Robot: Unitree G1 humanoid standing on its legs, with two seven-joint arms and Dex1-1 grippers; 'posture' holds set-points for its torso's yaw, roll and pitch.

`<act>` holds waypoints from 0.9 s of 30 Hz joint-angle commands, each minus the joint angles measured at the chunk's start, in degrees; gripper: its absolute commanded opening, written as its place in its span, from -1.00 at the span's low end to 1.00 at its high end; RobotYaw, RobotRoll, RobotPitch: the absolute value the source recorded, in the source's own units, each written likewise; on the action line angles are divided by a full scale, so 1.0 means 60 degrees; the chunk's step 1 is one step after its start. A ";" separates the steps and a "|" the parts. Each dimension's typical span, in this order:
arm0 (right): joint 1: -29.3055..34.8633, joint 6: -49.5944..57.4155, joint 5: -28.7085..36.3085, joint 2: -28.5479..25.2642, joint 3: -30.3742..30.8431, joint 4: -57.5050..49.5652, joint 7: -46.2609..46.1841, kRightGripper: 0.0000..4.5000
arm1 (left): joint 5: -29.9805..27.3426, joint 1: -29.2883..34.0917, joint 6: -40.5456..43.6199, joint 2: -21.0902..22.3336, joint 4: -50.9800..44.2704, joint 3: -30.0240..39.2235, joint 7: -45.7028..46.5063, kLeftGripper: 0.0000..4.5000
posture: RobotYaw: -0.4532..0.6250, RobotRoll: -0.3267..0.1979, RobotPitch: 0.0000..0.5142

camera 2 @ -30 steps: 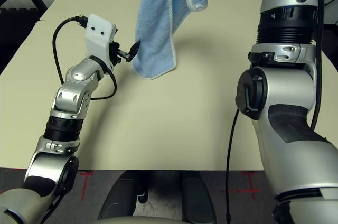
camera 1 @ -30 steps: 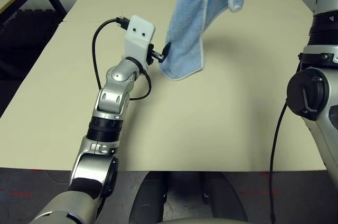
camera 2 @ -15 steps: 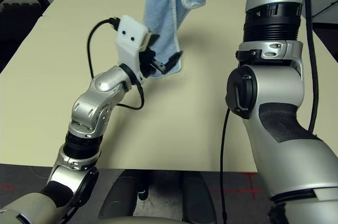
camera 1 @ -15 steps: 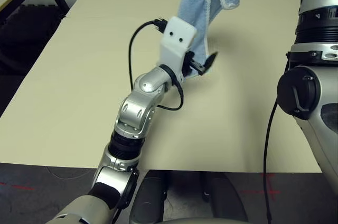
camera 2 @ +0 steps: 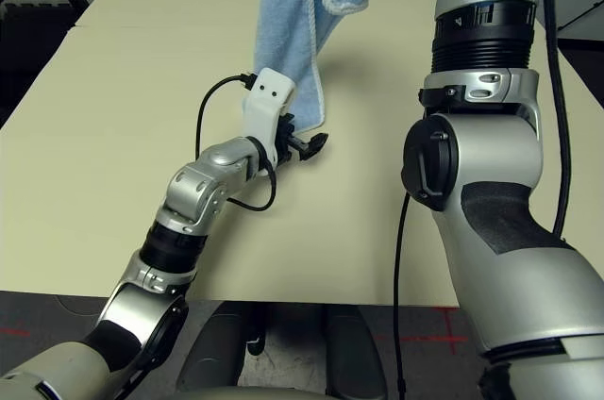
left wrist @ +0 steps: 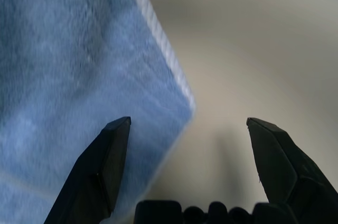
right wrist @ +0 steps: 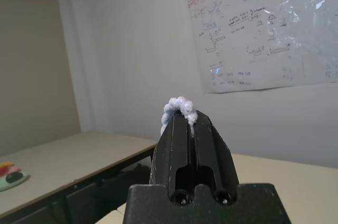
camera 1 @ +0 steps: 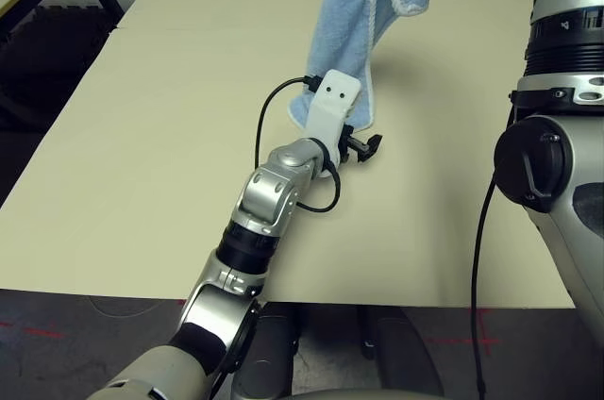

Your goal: Fold the towel and set it aside.

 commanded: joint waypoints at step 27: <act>-0.0138 -0.0058 -0.0040 -0.0010 0.0053 -0.0133 -0.0156 -1.00 | 0.0665 -0.0636 -0.0537 -0.0789 0.2202 -0.0394 -0.0097 0.93 | 0.01 0.25 -0.05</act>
